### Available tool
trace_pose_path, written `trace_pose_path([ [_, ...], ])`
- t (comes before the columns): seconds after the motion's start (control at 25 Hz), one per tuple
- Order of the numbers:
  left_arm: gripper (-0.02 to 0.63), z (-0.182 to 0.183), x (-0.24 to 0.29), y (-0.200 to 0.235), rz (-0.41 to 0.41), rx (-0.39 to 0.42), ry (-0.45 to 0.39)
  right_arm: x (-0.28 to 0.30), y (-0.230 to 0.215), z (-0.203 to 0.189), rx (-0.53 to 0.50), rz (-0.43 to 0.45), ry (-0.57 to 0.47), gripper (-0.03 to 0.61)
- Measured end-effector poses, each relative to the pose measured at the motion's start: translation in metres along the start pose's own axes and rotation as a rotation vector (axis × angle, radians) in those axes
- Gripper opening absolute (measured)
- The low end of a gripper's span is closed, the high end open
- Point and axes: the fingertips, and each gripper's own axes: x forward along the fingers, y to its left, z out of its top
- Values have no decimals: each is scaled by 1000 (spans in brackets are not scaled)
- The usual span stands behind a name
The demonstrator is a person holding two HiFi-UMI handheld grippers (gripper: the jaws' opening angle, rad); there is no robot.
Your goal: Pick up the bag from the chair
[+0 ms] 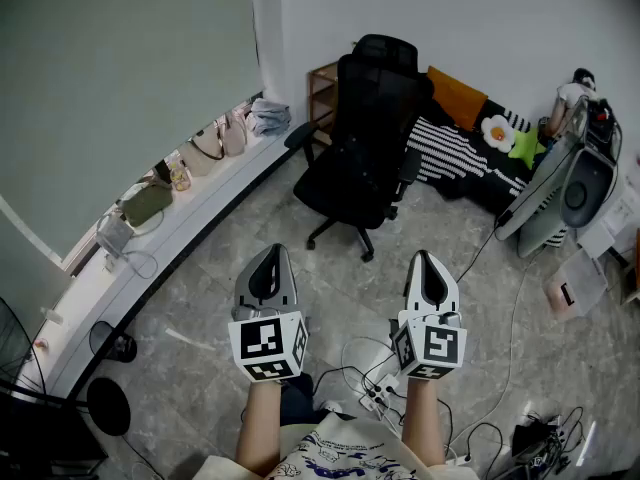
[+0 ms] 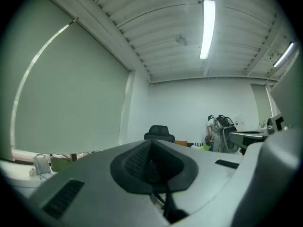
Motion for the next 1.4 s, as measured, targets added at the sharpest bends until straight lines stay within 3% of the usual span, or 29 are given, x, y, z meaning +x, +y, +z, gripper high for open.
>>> trace_pose_path([
  [0.72,14,-10,11,5,12,15,22,12,-11,-15,37,16,25,12],
  [0.8,14,-10,15,11,11,14,17,17,-9,-19,48,33,35,82],
  [0.96,21,-15,33,21,4,-1,20,36,-6,-27,49,59,53,146],
  [1.04,65,-17,47,25,-8,-11,14,51,-5,-32,49,66,61,180],
  [1.2,226,-23,87,35,-53,-43,6,88,-1,-43,48,69,70,221],
  [1.4,236,-31,161,60,-76,-49,9,157,-1,-56,40,47,73,227],
])
